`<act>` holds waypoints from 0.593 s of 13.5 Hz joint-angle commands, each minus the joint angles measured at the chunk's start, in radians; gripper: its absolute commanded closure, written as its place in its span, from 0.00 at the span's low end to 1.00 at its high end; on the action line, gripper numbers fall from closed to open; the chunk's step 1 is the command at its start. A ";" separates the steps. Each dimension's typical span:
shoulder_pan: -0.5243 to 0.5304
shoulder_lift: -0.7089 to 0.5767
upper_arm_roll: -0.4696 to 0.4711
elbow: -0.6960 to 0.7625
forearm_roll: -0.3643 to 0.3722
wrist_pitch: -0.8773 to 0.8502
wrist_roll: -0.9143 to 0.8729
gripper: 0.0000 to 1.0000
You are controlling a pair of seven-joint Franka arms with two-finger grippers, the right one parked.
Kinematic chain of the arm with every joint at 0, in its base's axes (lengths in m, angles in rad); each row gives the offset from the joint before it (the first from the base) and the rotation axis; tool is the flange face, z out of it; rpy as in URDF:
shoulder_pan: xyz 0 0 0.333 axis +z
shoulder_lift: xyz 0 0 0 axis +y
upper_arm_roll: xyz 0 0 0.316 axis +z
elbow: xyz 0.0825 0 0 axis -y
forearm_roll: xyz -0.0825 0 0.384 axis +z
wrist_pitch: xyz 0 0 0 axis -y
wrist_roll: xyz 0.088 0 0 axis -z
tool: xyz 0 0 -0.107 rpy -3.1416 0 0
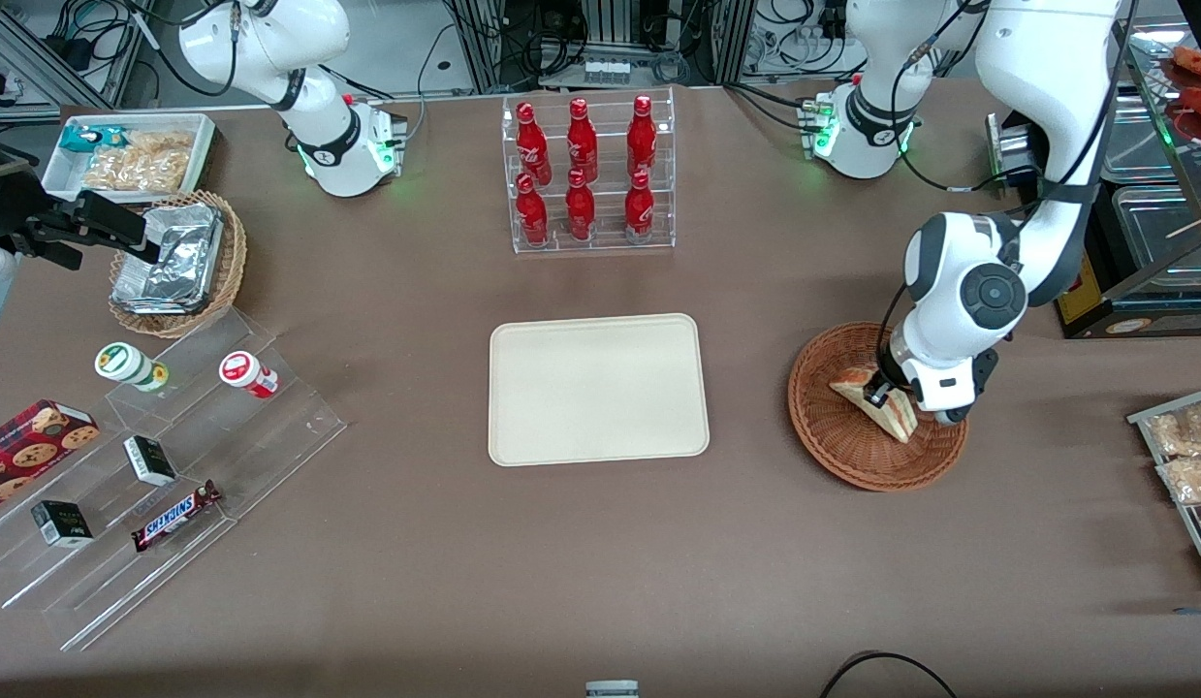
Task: Place sandwich from basket to tray
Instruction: 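Close the left gripper on the sandwich and lift it from the basket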
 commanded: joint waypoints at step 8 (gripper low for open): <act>-0.186 0.048 0.004 0.271 0.003 -0.330 0.296 0.92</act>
